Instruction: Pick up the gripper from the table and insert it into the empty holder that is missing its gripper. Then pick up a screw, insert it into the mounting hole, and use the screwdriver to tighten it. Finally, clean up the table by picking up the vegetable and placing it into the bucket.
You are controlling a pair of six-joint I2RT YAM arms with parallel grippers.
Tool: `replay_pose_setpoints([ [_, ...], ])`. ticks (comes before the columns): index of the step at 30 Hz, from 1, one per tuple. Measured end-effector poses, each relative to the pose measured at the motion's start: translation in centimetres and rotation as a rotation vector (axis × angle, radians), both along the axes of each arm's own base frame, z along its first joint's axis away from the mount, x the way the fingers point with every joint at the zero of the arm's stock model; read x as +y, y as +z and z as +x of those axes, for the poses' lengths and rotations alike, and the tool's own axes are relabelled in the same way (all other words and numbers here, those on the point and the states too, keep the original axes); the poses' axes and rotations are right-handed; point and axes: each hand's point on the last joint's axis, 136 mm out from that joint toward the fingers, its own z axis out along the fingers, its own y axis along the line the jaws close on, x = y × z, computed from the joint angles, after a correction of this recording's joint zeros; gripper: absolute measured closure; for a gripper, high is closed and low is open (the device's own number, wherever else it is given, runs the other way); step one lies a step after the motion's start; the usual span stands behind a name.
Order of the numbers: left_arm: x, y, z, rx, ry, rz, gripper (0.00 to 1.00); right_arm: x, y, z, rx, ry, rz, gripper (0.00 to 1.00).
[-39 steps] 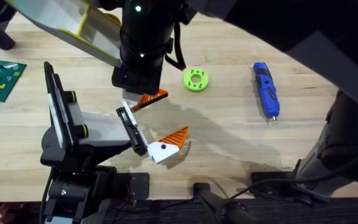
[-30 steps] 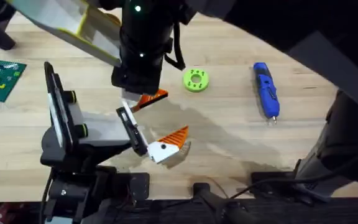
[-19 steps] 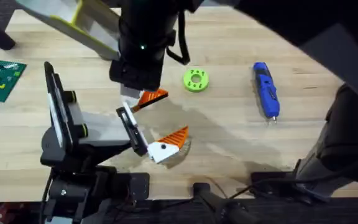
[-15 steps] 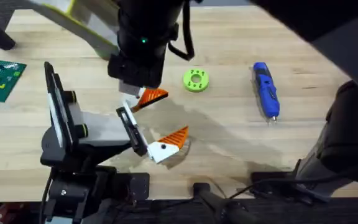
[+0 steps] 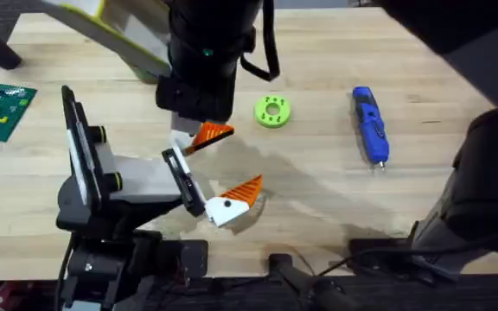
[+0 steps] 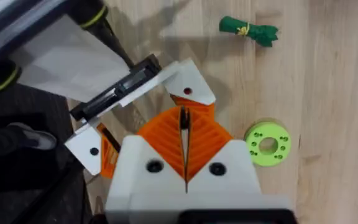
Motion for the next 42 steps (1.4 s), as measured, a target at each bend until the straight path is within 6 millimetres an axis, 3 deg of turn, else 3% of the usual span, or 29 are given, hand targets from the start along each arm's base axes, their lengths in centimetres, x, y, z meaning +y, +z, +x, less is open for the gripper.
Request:
replay_pose_setpoints([
  [13,0.0,0.0,0.0,0.000,0.000,0.000,0.014,0.4,-2.5,0.3,0.032,0.021,-0.066,0.994],
  [42,0.0,0.0,0.0,0.000,-0.001,0.000,0.015,0.8,-2.5,0.7,0.006,0.040,-0.058,0.994],
])
